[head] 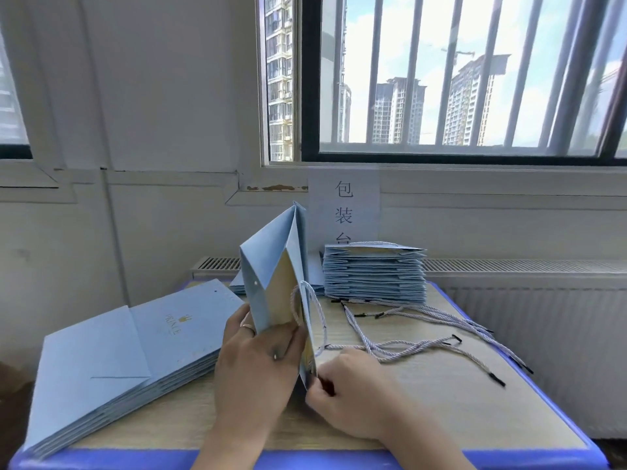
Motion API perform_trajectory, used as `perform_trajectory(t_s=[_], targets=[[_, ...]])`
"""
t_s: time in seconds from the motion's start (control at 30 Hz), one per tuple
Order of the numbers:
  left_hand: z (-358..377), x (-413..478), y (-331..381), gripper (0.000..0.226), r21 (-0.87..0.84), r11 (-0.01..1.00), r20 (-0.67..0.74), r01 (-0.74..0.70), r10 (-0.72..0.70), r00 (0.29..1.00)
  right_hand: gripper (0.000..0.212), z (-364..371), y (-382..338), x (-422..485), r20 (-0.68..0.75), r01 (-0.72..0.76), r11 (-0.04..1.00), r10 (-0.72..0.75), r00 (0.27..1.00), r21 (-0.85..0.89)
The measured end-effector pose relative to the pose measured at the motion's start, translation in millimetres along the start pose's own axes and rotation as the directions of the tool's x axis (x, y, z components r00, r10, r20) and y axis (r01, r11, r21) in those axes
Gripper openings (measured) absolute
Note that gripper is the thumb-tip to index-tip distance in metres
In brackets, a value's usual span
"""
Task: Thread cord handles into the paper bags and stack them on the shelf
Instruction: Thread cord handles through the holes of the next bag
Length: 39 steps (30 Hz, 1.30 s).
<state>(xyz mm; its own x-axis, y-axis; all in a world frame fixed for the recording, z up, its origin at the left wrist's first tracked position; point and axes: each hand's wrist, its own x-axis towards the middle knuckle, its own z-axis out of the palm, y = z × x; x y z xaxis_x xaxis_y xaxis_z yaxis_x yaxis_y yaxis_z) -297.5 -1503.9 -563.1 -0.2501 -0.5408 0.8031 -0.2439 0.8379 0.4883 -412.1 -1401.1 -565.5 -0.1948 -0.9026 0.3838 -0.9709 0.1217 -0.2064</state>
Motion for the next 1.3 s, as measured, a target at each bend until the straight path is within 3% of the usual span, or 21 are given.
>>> perform_trajectory(t_s=[0.2, 0.4, 0.7, 0.9, 1.13, 1.3], targets=[[-3.3, 6.6, 9.2, 0.041, -0.078, 0.996, -0.112, -0.05, 0.041, 0.993, 0.042, 1.5, -0.3, 0.1, 0.008, 0.004, 0.999, -0.003, 1.0, -0.032], [2.1, 16.8, 7.8, 0.025, -0.006, 0.984, -0.207, -0.179, 0.174, 0.963, 0.042, 2.9, 1.7, 0.2, -0.017, 0.02, 0.999, -0.021, 1.0, -0.048], [6.9, 4.7, -10.4, 0.032, 0.035, 0.992, -0.054, -0.119, 0.121, 0.991, 0.04, 7.3, 3.1, 1.2, -0.017, 0.015, 0.998, -0.016, 1.0, -0.056], [0.7, 7.3, 3.3, 0.028, -0.048, 0.99, -0.099, -0.135, 0.13, 0.987, 0.041, 7.7, 3.9, 1.4, -0.023, 0.014, 0.999, -0.015, 1.0, -0.038], [3.6, 3.8, -4.0, 0.012, -0.031, 0.996, -0.019, -0.088, 0.087, 0.996, 0.041, 6.8, 2.8, 2.6, -0.019, 0.004, 1.0, -0.005, 1.0, -0.027], [2.3, 3.1, -6.0, 0.015, -0.023, 0.996, -0.005, -0.086, 0.086, 0.996, 0.04, 6.1, 2.9, 2.8, -0.009, -0.005, 1.0, 0.005, 1.0, -0.009]])
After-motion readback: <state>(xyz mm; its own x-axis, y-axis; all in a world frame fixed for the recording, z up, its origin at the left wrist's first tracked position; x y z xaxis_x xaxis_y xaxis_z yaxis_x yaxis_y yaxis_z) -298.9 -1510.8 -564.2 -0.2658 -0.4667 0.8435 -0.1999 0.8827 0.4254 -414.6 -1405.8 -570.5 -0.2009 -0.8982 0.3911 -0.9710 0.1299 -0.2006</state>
